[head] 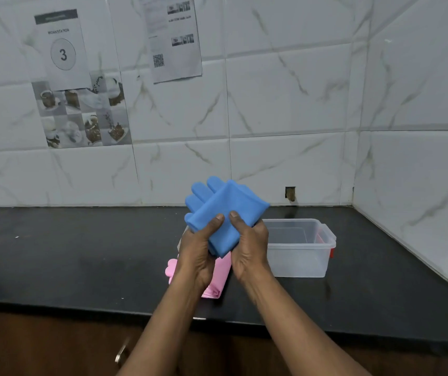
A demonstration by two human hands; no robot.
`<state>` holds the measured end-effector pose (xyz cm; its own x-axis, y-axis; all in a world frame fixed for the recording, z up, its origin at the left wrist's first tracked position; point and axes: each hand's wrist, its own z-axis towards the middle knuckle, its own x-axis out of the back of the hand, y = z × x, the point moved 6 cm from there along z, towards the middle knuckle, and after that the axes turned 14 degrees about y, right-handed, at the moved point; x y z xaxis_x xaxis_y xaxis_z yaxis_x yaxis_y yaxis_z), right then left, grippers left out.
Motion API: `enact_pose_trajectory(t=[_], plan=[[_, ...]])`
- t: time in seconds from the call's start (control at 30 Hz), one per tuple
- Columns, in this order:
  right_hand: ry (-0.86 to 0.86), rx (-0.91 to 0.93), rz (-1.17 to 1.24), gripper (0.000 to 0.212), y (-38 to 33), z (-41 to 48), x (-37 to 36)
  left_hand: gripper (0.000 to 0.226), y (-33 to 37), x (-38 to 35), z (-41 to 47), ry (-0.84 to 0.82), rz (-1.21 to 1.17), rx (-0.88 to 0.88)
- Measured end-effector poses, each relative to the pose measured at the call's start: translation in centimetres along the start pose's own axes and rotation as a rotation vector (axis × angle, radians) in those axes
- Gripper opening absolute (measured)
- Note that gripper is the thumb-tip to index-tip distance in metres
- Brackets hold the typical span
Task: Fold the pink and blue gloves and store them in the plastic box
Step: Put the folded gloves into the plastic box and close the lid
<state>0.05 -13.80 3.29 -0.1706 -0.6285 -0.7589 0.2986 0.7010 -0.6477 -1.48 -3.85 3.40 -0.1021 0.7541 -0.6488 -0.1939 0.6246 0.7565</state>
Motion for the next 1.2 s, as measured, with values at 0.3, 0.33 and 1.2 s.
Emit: enact_pose_trajectory(t=[0.3,0.33,1.2], plan=[[-0.121,0.033,-0.452,0.029,-9.7,4.1,4.1,0.044,0.7,-4.1,2.8,-0.229,0.390,-0.103],[-0.136,0.046,-0.536,0.030,-10.8,4.7,4.4,0.042,0.8,-5.0,3.1,-0.260,0.455,-0.100],[-0.202,0.149,-2.241,0.043,-8.3,11.6,7.8,0.012,-10.9,-9.6,8.3,-0.190,1.659,0.351]])
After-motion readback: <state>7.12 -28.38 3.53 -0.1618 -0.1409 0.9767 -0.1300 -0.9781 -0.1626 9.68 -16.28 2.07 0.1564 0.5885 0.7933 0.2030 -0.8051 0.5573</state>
